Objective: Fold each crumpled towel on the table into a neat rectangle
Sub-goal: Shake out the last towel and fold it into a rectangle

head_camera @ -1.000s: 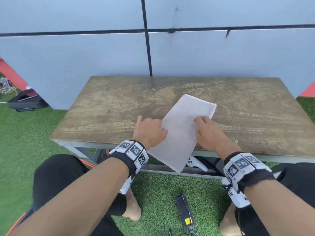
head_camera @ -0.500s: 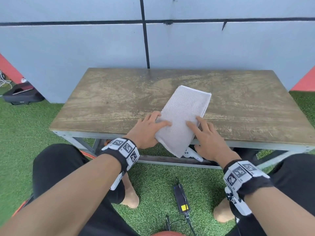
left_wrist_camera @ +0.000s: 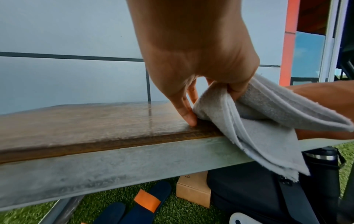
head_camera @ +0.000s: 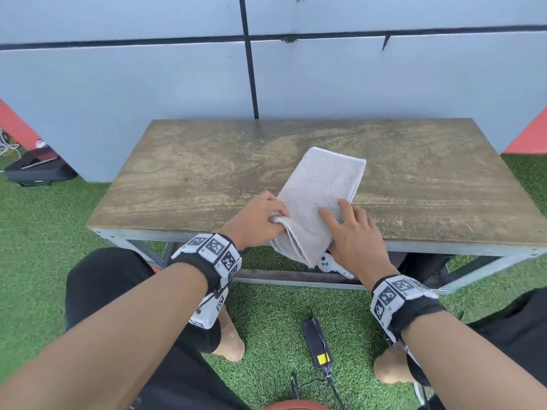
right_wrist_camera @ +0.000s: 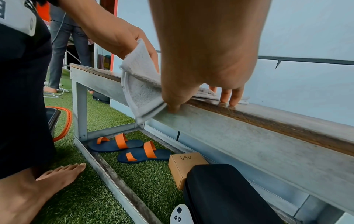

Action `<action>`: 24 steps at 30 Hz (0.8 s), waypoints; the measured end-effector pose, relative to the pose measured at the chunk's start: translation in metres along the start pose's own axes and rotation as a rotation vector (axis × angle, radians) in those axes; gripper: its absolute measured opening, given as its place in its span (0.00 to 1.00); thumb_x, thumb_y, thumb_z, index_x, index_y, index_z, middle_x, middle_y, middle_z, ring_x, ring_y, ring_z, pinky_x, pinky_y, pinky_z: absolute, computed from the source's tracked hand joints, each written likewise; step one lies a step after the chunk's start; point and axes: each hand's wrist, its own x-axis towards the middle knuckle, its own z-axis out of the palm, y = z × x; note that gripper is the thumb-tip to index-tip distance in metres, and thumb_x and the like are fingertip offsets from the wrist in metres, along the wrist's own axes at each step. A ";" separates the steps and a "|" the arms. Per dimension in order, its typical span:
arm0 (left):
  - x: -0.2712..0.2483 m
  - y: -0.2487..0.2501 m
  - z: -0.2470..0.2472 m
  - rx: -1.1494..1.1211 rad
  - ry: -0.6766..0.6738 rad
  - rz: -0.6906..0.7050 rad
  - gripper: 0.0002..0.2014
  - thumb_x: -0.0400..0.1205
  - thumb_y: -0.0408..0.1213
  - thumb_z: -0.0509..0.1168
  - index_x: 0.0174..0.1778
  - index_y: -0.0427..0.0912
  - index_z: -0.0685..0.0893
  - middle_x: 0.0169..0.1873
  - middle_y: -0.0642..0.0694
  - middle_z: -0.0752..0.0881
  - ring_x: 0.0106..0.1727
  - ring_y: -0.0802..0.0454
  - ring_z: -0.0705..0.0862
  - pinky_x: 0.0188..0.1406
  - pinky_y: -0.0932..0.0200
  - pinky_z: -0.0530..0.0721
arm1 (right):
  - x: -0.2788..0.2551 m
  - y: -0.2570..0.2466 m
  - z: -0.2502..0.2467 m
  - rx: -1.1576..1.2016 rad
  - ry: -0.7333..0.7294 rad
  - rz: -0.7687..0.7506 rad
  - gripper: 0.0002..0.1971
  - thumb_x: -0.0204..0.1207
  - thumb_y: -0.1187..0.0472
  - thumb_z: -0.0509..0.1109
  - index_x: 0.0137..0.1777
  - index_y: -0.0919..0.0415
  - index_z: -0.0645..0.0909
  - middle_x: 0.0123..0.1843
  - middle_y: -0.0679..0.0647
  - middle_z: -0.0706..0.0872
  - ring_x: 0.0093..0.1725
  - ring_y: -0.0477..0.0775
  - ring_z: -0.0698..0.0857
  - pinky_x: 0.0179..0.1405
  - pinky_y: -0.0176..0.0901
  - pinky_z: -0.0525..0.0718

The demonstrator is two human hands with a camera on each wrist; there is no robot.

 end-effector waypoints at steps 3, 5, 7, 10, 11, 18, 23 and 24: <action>-0.002 -0.006 -0.005 -0.039 -0.050 -0.034 0.18 0.77 0.24 0.65 0.55 0.49 0.89 0.61 0.46 0.76 0.63 0.46 0.78 0.59 0.52 0.81 | -0.003 0.002 -0.003 0.040 0.002 -0.016 0.29 0.81 0.49 0.65 0.81 0.45 0.62 0.81 0.65 0.65 0.73 0.72 0.72 0.70 0.65 0.77; -0.005 -0.008 -0.011 -0.005 -0.107 -0.049 0.22 0.76 0.23 0.67 0.59 0.54 0.87 0.64 0.50 0.72 0.62 0.42 0.81 0.62 0.44 0.84 | -0.004 0.007 -0.005 0.119 0.002 -0.016 0.25 0.85 0.49 0.59 0.82 0.44 0.63 0.83 0.63 0.64 0.76 0.71 0.69 0.73 0.66 0.74; -0.009 -0.008 -0.017 -0.004 -0.143 -0.052 0.24 0.77 0.25 0.69 0.65 0.54 0.84 0.69 0.50 0.70 0.65 0.45 0.80 0.64 0.49 0.83 | -0.003 0.012 -0.007 0.200 -0.003 -0.008 0.23 0.86 0.50 0.57 0.81 0.43 0.66 0.84 0.60 0.65 0.78 0.69 0.68 0.75 0.67 0.72; -0.014 -0.006 -0.022 0.098 -0.304 -0.060 0.39 0.73 0.24 0.69 0.77 0.63 0.72 0.79 0.56 0.58 0.78 0.46 0.69 0.71 0.50 0.76 | 0.002 0.017 -0.009 0.296 -0.027 0.010 0.23 0.86 0.51 0.58 0.81 0.43 0.69 0.84 0.57 0.66 0.78 0.67 0.67 0.77 0.68 0.70; -0.015 -0.006 -0.020 0.183 -0.357 -0.058 0.46 0.71 0.22 0.68 0.79 0.69 0.66 0.81 0.61 0.53 0.83 0.45 0.60 0.77 0.42 0.71 | 0.003 0.019 -0.010 0.318 -0.034 0.017 0.23 0.86 0.52 0.58 0.81 0.42 0.69 0.84 0.56 0.66 0.79 0.67 0.66 0.77 0.68 0.70; -0.012 -0.012 0.004 0.415 -0.131 0.009 0.52 0.73 0.21 0.69 0.84 0.68 0.54 0.82 0.52 0.48 0.83 0.41 0.59 0.69 0.45 0.81 | 0.003 0.022 -0.013 0.473 -0.077 0.051 0.23 0.86 0.54 0.57 0.80 0.42 0.70 0.86 0.49 0.64 0.81 0.63 0.64 0.82 0.65 0.63; -0.004 -0.015 0.015 0.434 -0.042 0.011 0.47 0.76 0.33 0.76 0.83 0.66 0.55 0.81 0.45 0.53 0.82 0.38 0.60 0.73 0.37 0.78 | 0.004 0.025 -0.017 0.537 -0.122 0.063 0.25 0.84 0.45 0.51 0.80 0.42 0.70 0.84 0.47 0.67 0.81 0.61 0.67 0.82 0.65 0.62; -0.003 -0.016 0.016 0.446 -0.022 0.021 0.46 0.77 0.35 0.76 0.83 0.66 0.56 0.80 0.45 0.54 0.81 0.39 0.61 0.73 0.37 0.78 | 0.004 0.026 -0.018 0.549 -0.124 0.061 0.28 0.81 0.41 0.48 0.79 0.42 0.71 0.84 0.46 0.68 0.81 0.60 0.68 0.82 0.65 0.62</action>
